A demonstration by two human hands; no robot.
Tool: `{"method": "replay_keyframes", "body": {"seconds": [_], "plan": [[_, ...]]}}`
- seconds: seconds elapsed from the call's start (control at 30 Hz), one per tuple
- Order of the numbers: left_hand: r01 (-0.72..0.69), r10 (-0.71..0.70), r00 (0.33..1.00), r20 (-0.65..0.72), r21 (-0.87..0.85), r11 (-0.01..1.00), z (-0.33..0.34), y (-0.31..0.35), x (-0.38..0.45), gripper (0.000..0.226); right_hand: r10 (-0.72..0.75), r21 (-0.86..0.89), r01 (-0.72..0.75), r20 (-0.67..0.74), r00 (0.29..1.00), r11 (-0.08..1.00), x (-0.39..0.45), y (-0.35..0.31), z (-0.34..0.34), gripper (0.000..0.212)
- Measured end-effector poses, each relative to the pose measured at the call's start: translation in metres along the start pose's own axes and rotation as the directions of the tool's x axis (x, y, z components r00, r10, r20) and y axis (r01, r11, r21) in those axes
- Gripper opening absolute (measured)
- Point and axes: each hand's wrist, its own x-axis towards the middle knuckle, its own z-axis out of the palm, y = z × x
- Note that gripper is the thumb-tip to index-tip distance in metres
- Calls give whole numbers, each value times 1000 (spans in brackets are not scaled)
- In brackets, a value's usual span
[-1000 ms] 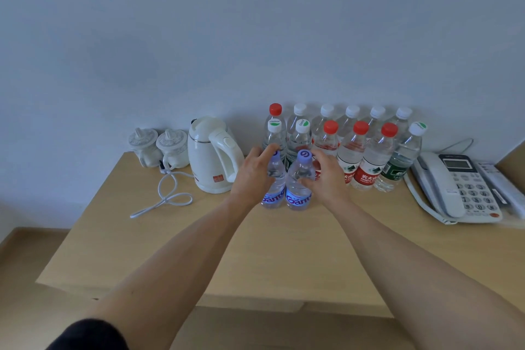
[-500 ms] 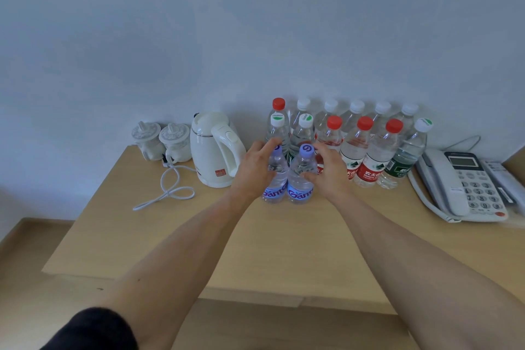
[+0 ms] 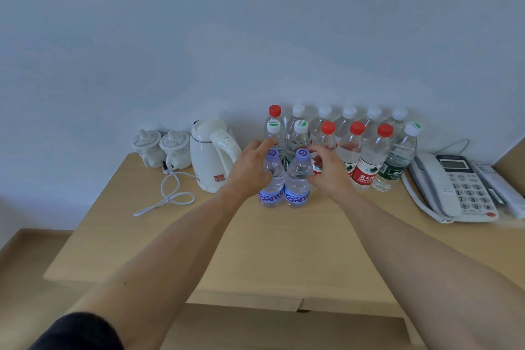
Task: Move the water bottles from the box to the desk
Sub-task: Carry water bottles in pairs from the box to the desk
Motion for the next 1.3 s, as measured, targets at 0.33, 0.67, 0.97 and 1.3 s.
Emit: {"method": "replay_keyframes", "body": {"seconds": [0.33,0.67,0.97,1.3], "plan": [[5,10,996,-85,175,985,-45,17,31,45,40,-70,-38,23,999,997,5,-10,-28,56],[-197,218,974,-54,263,945,-46,63,74,43,108,-175,-117,-57,992,978,-7,-11,-70,48],[-414,404,910,92,238,878,6,143,84,44,268,-306,-323,-209,940,895,-59,24,-123,52],[-620,557,764,326,130,774,92,245,55,52,596,-439,-652,-280,753,618,-159,73,-190,53]]}}
